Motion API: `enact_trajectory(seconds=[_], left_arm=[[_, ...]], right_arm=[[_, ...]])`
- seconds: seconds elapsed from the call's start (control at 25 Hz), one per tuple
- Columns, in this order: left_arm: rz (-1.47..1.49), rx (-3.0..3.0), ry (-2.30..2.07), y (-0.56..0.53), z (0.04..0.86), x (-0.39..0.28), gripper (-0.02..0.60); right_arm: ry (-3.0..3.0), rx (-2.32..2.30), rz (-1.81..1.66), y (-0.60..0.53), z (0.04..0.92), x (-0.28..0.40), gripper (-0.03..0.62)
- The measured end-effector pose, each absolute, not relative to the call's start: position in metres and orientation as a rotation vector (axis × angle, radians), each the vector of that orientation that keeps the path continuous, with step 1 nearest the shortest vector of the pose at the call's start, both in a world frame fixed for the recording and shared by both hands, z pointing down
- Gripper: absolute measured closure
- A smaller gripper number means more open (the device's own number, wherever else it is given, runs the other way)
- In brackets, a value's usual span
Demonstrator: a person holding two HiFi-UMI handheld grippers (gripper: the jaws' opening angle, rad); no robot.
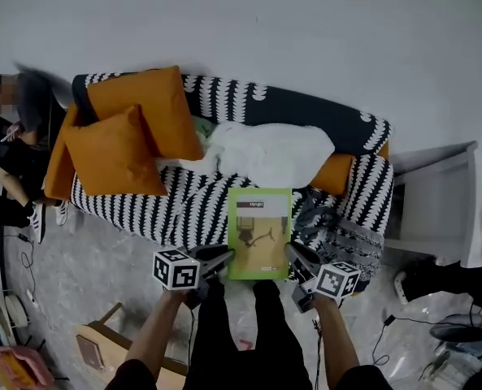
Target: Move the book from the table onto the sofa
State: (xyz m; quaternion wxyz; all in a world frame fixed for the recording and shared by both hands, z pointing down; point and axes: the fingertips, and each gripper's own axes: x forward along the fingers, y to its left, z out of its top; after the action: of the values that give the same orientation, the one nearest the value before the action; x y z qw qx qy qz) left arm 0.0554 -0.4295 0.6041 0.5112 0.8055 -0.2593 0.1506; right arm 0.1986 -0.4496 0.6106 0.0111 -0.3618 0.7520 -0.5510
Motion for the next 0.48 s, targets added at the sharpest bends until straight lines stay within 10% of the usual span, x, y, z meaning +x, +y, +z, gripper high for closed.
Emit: enact_trajectory(seconds=[0.48], left_arm=[[0.400, 1.886, -0.600, -0.471, 0.697, 0.041, 0.499]], right_arm=[[2.354, -1.172, -1.783, -0.492, 0.700, 0.183, 0.503]])
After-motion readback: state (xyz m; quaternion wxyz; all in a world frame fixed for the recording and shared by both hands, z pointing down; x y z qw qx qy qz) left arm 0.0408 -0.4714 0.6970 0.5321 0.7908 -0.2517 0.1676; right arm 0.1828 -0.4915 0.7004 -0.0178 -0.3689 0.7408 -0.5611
